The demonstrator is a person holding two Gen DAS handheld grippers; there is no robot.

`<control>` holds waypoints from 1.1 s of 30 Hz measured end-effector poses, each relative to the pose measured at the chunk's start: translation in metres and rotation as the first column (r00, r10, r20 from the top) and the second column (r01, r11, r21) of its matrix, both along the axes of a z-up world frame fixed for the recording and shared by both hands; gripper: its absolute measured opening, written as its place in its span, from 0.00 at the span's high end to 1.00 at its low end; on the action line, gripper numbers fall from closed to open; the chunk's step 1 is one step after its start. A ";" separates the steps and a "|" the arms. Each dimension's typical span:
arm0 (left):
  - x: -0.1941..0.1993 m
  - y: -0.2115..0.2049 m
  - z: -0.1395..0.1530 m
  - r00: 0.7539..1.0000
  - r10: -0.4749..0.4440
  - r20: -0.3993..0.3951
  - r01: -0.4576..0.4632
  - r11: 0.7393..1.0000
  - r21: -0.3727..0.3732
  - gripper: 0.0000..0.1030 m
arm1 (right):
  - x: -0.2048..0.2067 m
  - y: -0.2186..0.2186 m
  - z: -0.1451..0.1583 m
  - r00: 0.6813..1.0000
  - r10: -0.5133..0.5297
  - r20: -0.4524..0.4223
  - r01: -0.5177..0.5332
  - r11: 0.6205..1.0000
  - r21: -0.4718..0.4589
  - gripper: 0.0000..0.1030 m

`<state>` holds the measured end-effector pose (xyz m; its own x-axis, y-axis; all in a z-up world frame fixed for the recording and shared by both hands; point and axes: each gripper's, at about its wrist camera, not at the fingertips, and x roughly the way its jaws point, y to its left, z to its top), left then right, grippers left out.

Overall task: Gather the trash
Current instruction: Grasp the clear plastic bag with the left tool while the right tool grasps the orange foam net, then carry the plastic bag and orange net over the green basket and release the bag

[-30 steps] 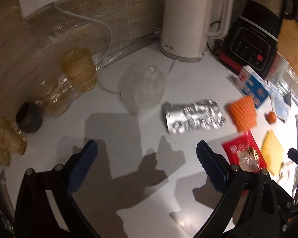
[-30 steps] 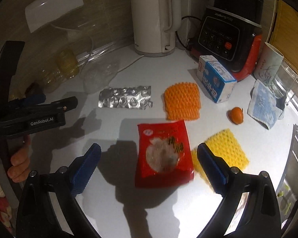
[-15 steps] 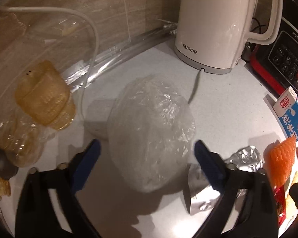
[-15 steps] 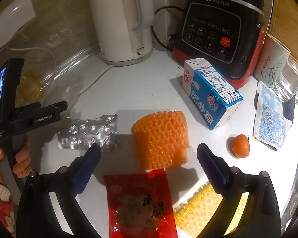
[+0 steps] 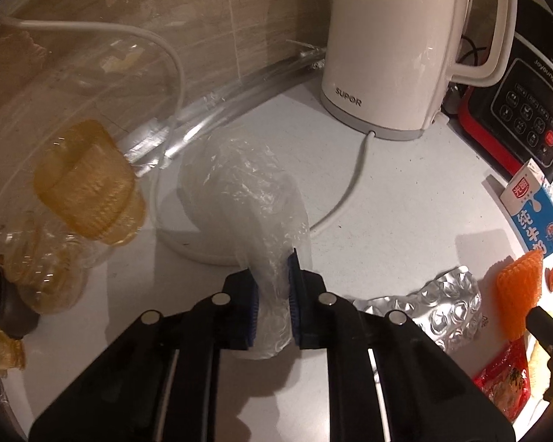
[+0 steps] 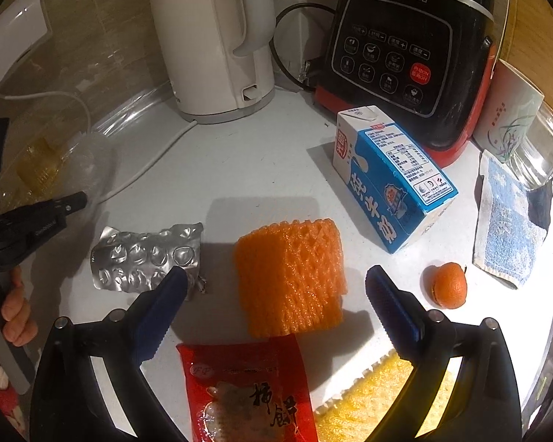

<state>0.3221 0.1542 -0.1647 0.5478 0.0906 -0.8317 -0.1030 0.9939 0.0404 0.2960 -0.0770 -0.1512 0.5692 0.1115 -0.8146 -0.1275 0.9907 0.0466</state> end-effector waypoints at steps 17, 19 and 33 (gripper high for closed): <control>-0.066 -0.008 0.048 0.994 -0.067 0.087 0.070 0.997 -0.036 0.87 | 0.023 0.005 -0.013 0.998 0.040 -0.042 -0.041 0.999 -0.018 0.68; -0.076 -0.013 0.052 0.994 -0.074 0.084 0.078 0.996 -0.037 0.87 | 0.016 0.004 -0.005 0.999 0.045 -0.024 -0.046 0.999 -0.021 0.69; -0.167 -0.080 0.081 0.986 -0.151 0.074 0.157 0.984 -0.088 0.87 | -0.101 -0.027 0.059 0.996 0.066 0.057 -0.067 0.998 0.014 0.69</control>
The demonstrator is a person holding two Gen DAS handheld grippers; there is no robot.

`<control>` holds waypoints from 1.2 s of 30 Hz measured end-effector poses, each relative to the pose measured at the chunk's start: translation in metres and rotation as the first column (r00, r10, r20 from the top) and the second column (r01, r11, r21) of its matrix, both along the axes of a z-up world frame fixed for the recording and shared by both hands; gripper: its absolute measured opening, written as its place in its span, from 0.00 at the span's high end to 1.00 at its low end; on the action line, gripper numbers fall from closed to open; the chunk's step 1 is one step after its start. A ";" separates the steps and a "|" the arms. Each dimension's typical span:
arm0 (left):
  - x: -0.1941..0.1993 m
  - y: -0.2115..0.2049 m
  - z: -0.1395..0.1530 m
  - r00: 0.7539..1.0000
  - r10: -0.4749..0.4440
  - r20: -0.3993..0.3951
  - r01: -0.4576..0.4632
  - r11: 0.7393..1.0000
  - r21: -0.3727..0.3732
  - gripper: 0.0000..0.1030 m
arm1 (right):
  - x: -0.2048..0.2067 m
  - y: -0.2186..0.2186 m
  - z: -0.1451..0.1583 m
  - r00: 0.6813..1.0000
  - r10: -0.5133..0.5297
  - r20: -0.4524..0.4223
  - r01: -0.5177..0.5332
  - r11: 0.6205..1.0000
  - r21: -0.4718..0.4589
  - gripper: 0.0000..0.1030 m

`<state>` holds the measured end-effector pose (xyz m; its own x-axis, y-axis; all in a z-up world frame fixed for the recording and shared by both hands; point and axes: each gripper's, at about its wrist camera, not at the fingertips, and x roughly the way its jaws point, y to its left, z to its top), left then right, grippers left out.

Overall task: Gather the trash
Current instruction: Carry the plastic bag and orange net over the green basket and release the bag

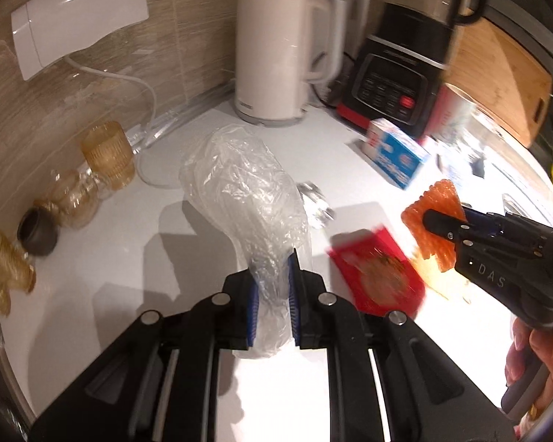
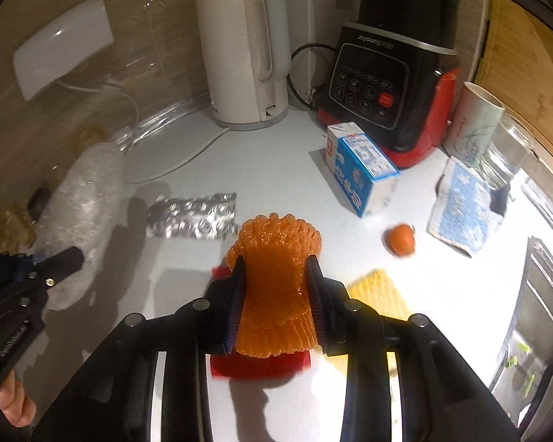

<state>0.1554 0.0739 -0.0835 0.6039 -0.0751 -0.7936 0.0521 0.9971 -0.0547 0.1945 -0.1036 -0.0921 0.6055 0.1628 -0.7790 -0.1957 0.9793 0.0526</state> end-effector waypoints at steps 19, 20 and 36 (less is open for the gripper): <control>-0.201 -0.130 0.006 0.998 -0.050 -0.041 0.050 0.999 -0.001 0.87 | -0.230 -0.099 0.002 0.998 0.057 -0.034 -0.055 0.997 0.050 0.67; -0.209 -0.135 0.004 0.998 -0.047 -0.046 0.048 0.999 0.004 0.87 | -0.239 -0.103 0.000 0.998 0.059 -0.038 -0.057 0.997 0.051 0.67; -0.281 -0.181 -0.016 0.994 -0.056 -0.094 0.058 0.998 0.014 0.87 | -0.327 -0.130 -0.025 0.991 0.113 -0.078 -0.109 0.993 0.054 0.67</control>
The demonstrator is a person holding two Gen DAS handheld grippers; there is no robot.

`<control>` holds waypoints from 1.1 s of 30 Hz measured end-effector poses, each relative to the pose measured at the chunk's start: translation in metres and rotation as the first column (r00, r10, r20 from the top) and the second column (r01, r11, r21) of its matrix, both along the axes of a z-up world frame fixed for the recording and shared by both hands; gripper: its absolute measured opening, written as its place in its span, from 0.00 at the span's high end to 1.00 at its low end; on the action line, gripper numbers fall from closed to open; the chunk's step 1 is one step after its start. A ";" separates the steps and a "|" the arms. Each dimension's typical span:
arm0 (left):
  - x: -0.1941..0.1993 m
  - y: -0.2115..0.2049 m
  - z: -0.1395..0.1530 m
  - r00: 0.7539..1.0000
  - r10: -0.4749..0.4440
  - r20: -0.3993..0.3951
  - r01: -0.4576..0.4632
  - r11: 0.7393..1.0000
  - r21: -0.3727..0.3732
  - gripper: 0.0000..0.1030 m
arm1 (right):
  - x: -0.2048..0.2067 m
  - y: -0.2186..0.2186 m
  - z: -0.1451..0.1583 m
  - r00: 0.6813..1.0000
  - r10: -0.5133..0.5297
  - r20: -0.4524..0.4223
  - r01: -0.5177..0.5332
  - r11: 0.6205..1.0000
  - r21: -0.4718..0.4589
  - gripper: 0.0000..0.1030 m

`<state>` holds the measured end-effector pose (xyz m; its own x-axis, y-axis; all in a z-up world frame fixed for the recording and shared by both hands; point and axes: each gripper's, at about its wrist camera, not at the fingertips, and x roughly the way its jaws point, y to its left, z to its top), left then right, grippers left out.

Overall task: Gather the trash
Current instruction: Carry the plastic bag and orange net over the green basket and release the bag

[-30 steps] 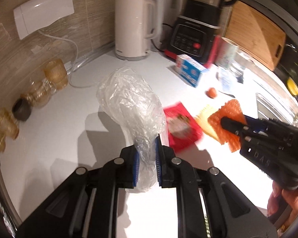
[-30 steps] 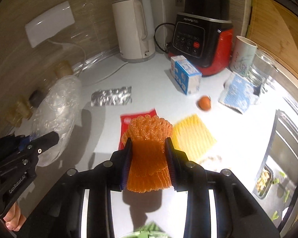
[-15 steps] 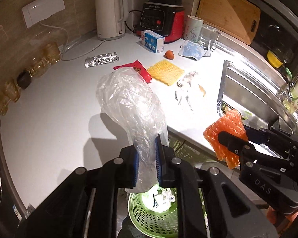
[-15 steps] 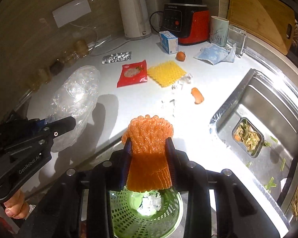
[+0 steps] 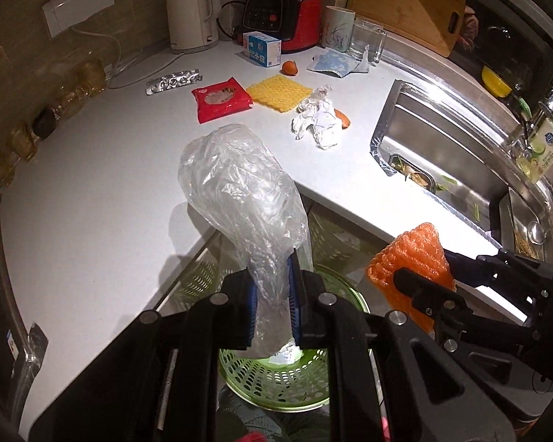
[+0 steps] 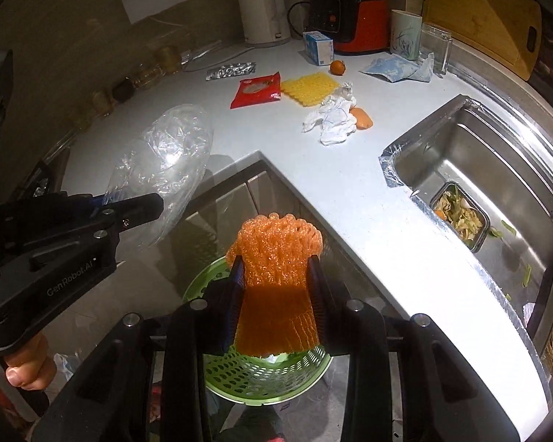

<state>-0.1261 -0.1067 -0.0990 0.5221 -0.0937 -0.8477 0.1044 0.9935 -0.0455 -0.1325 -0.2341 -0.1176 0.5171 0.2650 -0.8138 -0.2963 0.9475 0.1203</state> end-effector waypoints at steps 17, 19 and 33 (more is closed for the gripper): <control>-0.024 -0.009 -0.079 0.987 -0.049 -0.152 0.047 0.999 -0.016 0.87 | -0.013 -0.002 -0.048 0.996 0.001 -0.085 -0.003 1.000 -0.020 0.66; -0.024 -0.009 -0.090 0.983 -0.053 -0.178 0.050 0.998 -0.022 0.84 | -0.014 -0.002 -0.053 0.995 -0.001 -0.096 -0.001 1.000 -0.019 0.66; -0.029 -0.005 -0.087 0.985 -0.050 -0.165 0.050 0.999 -0.006 0.30 | -0.014 -0.011 -0.059 0.993 -0.045 -0.109 0.042 0.999 -0.025 0.65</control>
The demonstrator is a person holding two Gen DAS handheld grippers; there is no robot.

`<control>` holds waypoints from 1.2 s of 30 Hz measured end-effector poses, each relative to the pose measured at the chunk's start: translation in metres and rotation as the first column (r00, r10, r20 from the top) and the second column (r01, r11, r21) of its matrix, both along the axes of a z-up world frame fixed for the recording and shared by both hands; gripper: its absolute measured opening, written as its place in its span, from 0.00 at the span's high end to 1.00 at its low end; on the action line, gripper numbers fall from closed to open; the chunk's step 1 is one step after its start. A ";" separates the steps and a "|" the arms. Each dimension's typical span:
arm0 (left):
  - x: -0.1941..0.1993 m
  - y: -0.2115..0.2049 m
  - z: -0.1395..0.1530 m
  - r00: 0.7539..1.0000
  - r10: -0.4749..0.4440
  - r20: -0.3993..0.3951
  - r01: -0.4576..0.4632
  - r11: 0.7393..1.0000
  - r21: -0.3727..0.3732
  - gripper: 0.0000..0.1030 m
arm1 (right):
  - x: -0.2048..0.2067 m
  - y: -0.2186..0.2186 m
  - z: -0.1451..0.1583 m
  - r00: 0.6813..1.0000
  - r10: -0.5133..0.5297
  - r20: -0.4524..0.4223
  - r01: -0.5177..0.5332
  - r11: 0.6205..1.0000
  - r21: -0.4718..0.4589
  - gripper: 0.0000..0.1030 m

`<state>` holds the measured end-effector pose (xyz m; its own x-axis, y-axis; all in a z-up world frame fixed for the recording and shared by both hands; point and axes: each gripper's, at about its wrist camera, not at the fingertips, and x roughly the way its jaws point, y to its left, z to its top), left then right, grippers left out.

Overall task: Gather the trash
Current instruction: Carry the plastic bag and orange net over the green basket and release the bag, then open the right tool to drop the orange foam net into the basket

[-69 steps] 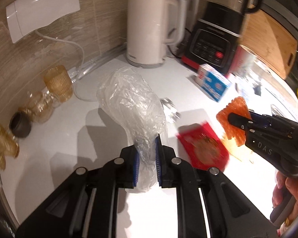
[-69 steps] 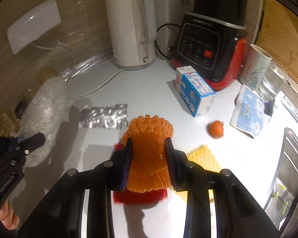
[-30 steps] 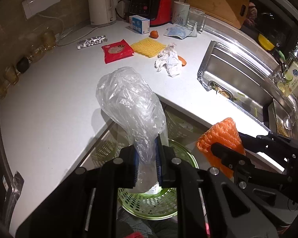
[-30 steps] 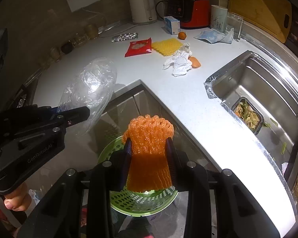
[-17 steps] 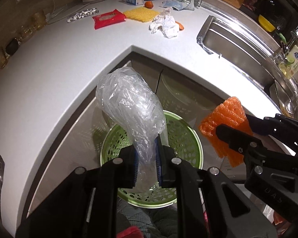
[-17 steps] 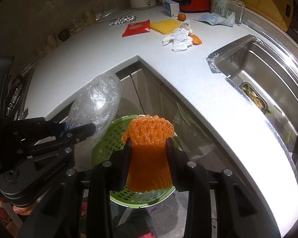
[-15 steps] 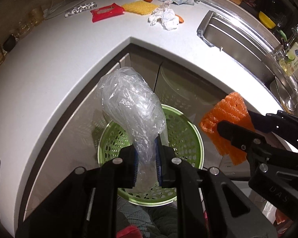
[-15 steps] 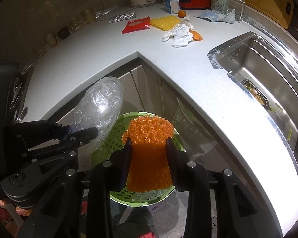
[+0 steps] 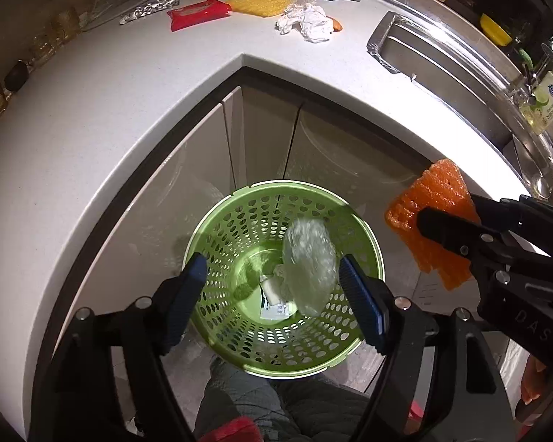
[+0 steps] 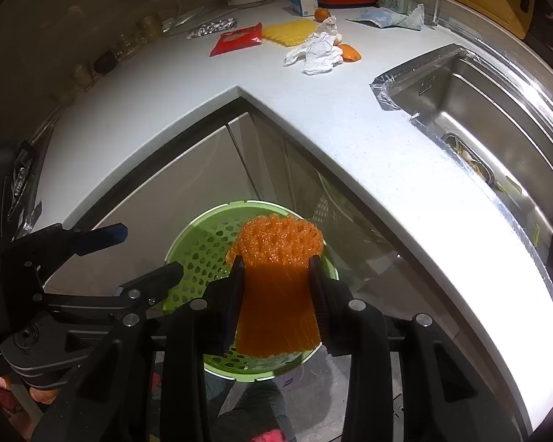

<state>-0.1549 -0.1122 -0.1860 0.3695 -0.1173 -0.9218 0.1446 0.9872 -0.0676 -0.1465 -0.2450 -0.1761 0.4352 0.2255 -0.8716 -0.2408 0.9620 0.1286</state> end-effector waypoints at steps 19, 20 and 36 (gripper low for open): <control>0.012 0.060 0.043 0.987 0.137 0.085 -0.137 0.991 0.004 0.12 | 0.006 0.033 -0.005 0.998 0.070 0.007 -0.069 0.995 -0.076 0.06; 0.013 0.061 0.043 0.987 0.140 0.084 -0.141 0.990 0.003 0.12 | 0.007 0.033 -0.005 0.998 0.066 0.006 -0.066 0.995 -0.077 0.05; 0.062 0.096 0.057 0.983 0.151 0.105 -0.151 0.989 -0.013 0.11 | 0.048 0.049 0.007 0.999 0.029 0.017 -0.028 0.998 -0.062 0.05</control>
<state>-0.0931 -0.0161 -0.1289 0.4786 -0.0572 -0.8762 0.0006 0.9979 -0.0648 -0.0989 -0.1958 -0.1695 0.4451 0.1841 -0.8763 -0.2700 0.9607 0.0647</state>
